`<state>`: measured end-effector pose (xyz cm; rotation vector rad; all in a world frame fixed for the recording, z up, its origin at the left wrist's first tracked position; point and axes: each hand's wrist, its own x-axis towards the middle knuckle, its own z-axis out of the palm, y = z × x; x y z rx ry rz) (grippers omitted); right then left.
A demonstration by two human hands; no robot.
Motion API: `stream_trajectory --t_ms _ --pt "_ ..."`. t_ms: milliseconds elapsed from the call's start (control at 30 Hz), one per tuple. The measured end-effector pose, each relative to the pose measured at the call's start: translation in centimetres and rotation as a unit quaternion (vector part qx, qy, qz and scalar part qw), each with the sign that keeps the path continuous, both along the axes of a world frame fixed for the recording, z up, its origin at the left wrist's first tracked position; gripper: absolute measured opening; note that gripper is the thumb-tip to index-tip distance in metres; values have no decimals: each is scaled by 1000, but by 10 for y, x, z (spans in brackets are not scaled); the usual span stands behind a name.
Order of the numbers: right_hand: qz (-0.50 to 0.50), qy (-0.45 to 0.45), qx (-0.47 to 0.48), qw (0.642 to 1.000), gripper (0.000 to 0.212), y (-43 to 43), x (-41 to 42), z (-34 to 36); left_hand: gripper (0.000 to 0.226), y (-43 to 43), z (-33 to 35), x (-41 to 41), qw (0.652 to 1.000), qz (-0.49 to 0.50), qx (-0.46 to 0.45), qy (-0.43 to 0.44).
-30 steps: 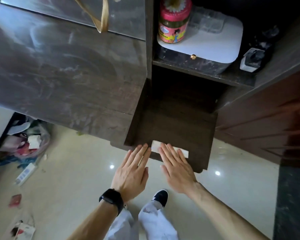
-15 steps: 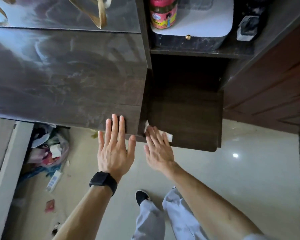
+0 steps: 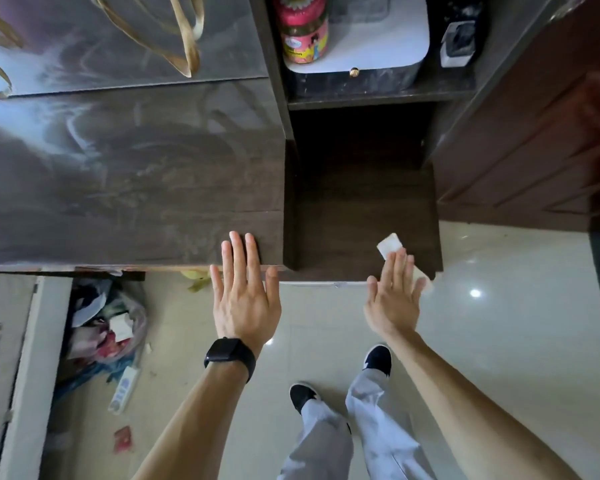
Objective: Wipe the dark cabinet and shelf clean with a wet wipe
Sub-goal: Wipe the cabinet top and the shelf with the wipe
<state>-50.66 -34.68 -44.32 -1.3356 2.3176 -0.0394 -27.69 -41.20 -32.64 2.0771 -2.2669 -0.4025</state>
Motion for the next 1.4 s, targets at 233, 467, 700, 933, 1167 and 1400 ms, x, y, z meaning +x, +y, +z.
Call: stream_trajectory --t_ms 233,467,700,933,1167,1400 --pt "154 -37 -27 987 62 -24 62 1 67 -1 -2 7 999 -31 -6 -15" --pt "-51 -15 -4 999 67 -47 -67 4 68 0 -1 6 1000 -29 0 -10" --pt "15 1 20 1000 66 18 -26 4 65 -1 -5 9 1000 -27 -5 13" --pt "323 -22 -73 943 59 1 55 -7 59 -6 -3 21 998 -54 -5 19" --pt "306 -5 -119 945 55 -16 86 -4 55 -17 5 62 999 -42 3 23" --pt "260 27 -139 955 43 -22 120 0 55 -27 5 91 998 -55 4 17"
